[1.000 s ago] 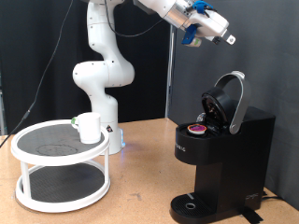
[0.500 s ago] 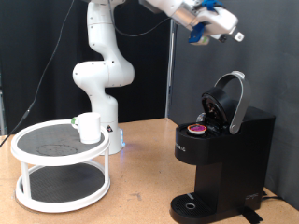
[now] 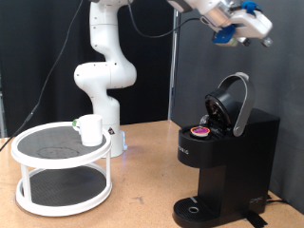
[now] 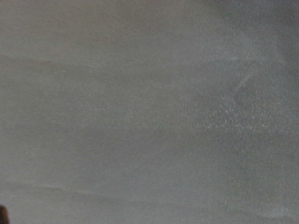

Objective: Make a cup of coffee with the keurig machine

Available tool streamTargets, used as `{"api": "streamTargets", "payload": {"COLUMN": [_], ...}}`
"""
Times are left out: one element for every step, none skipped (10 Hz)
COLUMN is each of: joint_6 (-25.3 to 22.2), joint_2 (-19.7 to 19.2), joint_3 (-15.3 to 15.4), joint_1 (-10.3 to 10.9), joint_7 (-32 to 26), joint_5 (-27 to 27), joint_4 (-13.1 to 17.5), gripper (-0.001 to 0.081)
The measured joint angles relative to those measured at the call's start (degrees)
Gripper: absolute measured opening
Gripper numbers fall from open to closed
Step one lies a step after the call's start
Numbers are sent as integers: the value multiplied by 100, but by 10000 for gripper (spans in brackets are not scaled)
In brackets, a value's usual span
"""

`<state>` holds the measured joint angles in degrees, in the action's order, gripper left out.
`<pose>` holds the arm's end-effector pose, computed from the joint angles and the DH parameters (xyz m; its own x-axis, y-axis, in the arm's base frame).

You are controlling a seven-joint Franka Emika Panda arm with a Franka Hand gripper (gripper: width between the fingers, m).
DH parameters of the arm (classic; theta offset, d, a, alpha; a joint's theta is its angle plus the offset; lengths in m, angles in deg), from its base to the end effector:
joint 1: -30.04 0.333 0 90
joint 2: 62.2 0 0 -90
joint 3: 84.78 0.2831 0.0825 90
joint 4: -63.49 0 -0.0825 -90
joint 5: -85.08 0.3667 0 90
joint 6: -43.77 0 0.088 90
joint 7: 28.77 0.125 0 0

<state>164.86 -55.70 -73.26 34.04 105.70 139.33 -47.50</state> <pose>0.5180 0.1999 0.5395 -0.7153 -0.3400 -0.6105 -0.6756 0.5596 0.4799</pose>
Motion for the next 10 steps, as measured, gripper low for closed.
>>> {"api": "streamTargets", "payload": {"joint_6": [116, 215, 314, 342, 343, 334, 247, 106, -40, -152], "joint_2": [-116, -204, -248, -250, -244, -224, -197, -171, -153, -138], "joint_3": [120, 216, 289, 321, 323, 318, 293, 249, 206, 164], "joint_1": [43, 76, 83, 85, 81, 64, 40, 7, -45, -109], "joint_7": [38, 42, 42, 38, 2, -8, -8, -5, 9, 9], "joint_5": [-21, -26, -26, -9, 9, 11, -51, -148, -251, -322], "joint_4": [70, 113, 118, 118, 114, 86, 36, -27, -102, -192], "gripper": [734, 734, 734, 734, 734, 734, 734, 734, 609, 469]}}
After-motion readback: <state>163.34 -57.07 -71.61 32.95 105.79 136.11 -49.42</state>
